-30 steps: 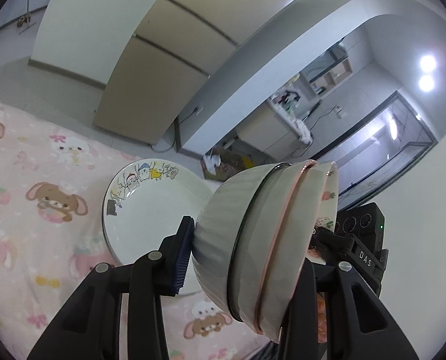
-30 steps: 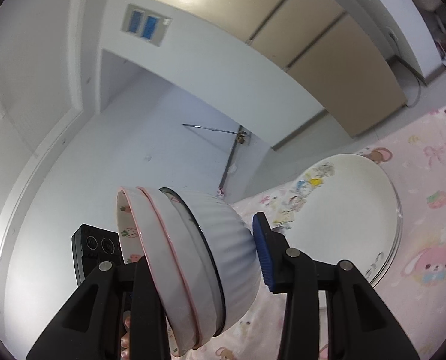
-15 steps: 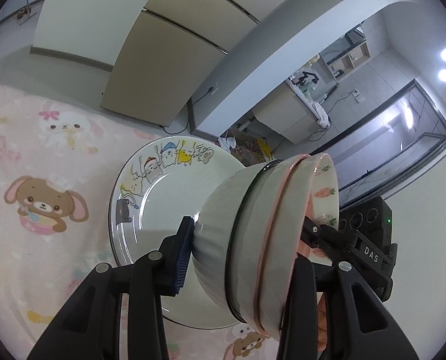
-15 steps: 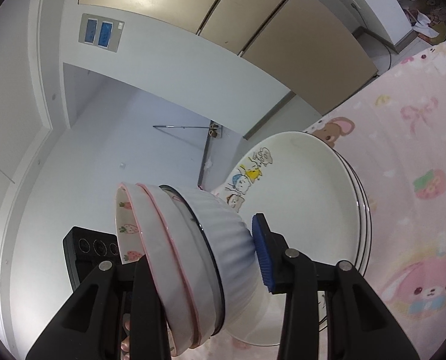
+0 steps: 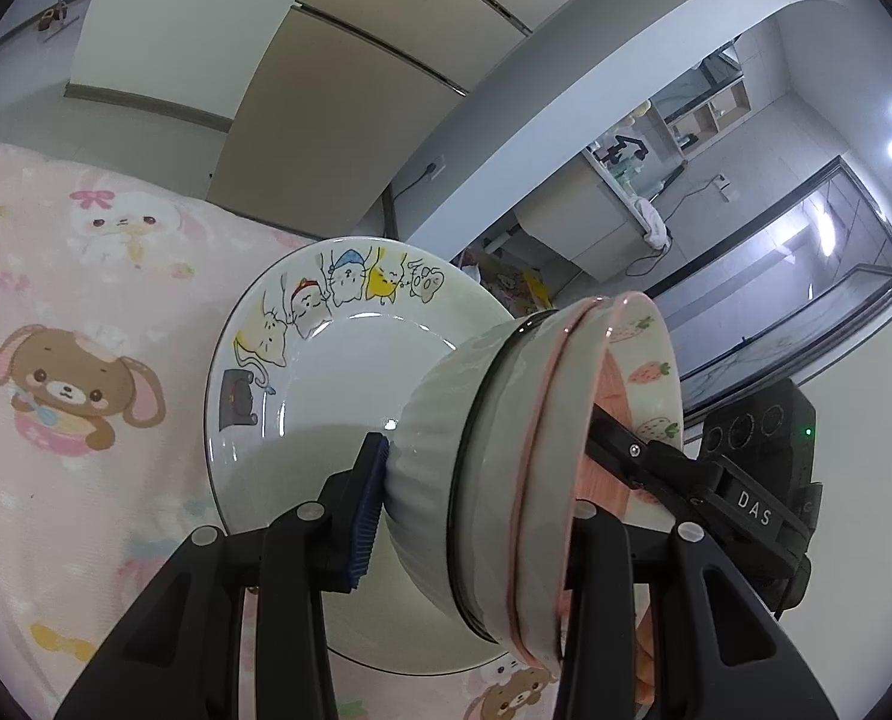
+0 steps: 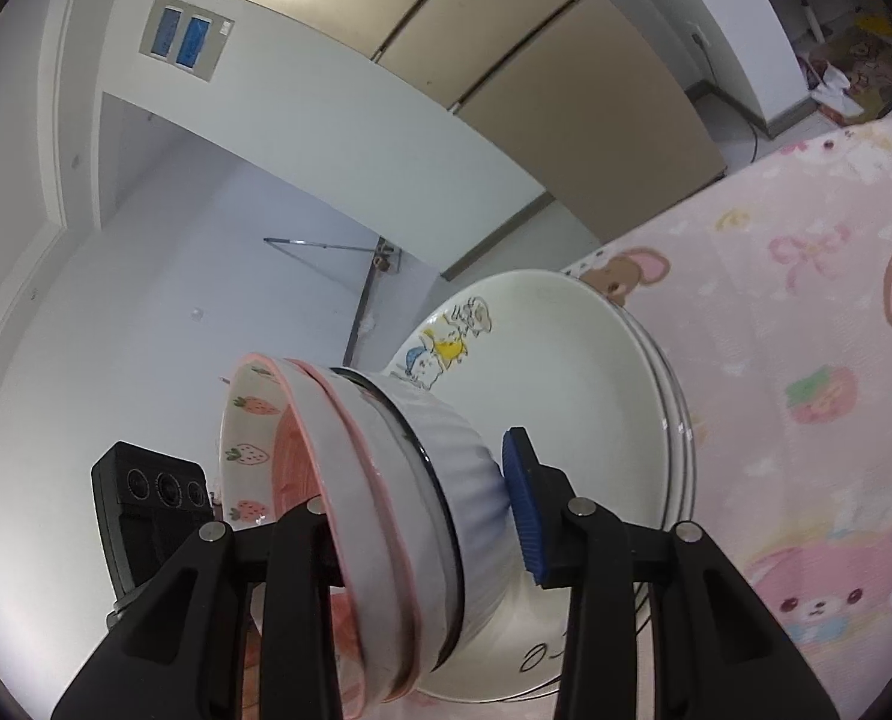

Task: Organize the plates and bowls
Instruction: 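Lower the bowl stack onto the white plates and open both tools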

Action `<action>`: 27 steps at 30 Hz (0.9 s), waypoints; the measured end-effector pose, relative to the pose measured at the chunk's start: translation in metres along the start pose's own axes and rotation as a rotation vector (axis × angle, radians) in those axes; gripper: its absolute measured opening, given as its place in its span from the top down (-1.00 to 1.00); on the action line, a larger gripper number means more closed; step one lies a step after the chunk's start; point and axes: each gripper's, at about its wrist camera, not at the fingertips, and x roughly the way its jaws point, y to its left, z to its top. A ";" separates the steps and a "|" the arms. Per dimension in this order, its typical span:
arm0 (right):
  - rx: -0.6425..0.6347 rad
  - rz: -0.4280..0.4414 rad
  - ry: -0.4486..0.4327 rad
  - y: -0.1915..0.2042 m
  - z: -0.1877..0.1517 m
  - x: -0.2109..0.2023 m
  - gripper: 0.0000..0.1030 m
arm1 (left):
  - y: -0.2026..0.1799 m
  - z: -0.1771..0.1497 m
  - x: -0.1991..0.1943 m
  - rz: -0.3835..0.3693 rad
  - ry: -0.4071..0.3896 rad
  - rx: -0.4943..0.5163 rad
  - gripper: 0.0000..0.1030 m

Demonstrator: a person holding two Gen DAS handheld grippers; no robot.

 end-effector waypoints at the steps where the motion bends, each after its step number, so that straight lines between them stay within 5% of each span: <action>1: -0.010 -0.005 0.000 0.001 0.000 -0.001 0.31 | 0.000 0.000 0.000 0.001 -0.001 0.002 0.21; 8: -0.187 -0.091 -0.060 0.026 0.002 -0.012 0.41 | 0.001 0.000 0.001 0.008 -0.011 0.004 0.22; 23: -0.372 -0.196 -0.118 0.053 -0.007 -0.017 0.48 | -0.026 -0.010 -0.014 0.204 -0.175 0.190 0.31; 26: -0.418 -0.220 -0.129 0.060 -0.009 -0.017 0.27 | -0.032 -0.015 -0.015 0.274 -0.220 0.223 0.31; 27: -0.430 -0.229 -0.142 0.063 -0.009 -0.019 0.00 | -0.037 -0.017 -0.016 0.315 -0.247 0.249 0.30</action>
